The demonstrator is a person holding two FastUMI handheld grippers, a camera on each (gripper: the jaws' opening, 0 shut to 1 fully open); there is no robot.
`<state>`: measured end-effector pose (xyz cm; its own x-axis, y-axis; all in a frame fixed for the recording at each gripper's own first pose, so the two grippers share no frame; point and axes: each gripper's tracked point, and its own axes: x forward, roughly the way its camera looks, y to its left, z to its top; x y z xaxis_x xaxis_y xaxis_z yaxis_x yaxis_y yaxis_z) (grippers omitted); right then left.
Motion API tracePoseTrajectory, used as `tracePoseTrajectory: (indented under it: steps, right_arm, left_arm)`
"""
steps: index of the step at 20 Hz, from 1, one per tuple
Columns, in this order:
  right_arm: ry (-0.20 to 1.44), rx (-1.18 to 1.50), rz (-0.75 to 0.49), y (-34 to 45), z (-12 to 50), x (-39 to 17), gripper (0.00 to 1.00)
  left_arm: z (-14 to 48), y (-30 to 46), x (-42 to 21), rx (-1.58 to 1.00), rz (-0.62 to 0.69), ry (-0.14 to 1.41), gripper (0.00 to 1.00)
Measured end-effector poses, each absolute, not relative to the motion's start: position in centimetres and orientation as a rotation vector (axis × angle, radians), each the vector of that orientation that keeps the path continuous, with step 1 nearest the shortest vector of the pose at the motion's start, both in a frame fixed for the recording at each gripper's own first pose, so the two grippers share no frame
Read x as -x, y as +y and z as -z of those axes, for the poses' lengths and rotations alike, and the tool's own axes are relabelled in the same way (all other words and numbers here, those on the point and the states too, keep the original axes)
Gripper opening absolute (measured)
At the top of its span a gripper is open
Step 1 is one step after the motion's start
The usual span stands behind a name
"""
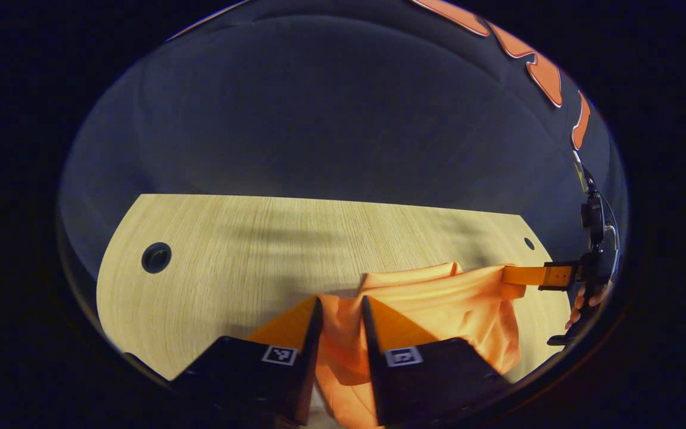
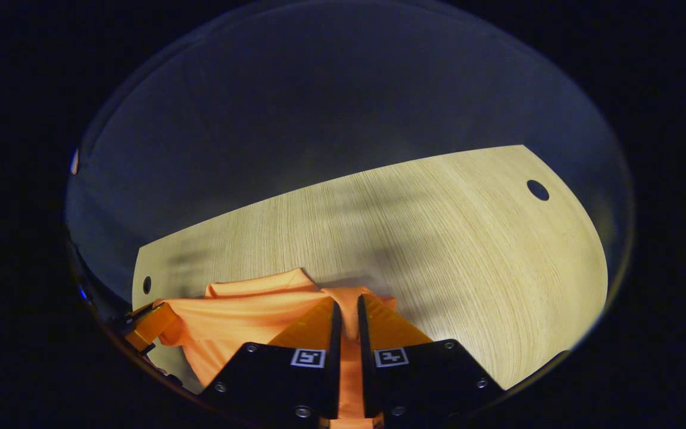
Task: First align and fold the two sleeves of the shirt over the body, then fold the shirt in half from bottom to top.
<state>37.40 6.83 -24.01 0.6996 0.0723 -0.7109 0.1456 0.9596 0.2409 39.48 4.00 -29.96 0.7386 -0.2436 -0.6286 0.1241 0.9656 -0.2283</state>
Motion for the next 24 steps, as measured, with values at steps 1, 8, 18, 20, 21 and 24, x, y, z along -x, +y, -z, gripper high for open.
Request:
tracePoseTrajectory:
  steps: [1,8,18,20,21,24]
  right_arm:
    - [0.777,-0.273,0.036,6.7,23.3,-37.2,0.23]
    - [0.64,-0.276,-0.01,6.3,18.2,-33.4,0.87]
    - [0.382,-0.135,-0.051,4.2,10.4,-25.6,0.9]
    - [0.341,-0.113,-0.062,4.6,9.2,-23.7,0.9]
    - [0.325,-0.109,-0.066,4.6,8.8,-22.8,0.9]
    - [0.305,-0.113,-0.078,3.7,8.8,-19.9,0.9]
  left_arm:
    - [29.7,4.3,-39.6,0.18,0.187,0.698,0.49]
    - [23.7,5.5,-36.0,0.184,0.106,0.593,0.95]
    - [14.9,3.3,-25.0,0.111,0.064,0.387,0.98]
    - [13.9,2.9,-22.8,0.07,0.049,0.357,0.98]
    - [13.0,2.4,-21.8,0.064,0.048,0.327,0.98]
    - [11.0,1.5,-18.4,0.063,0.051,0.252,0.98]
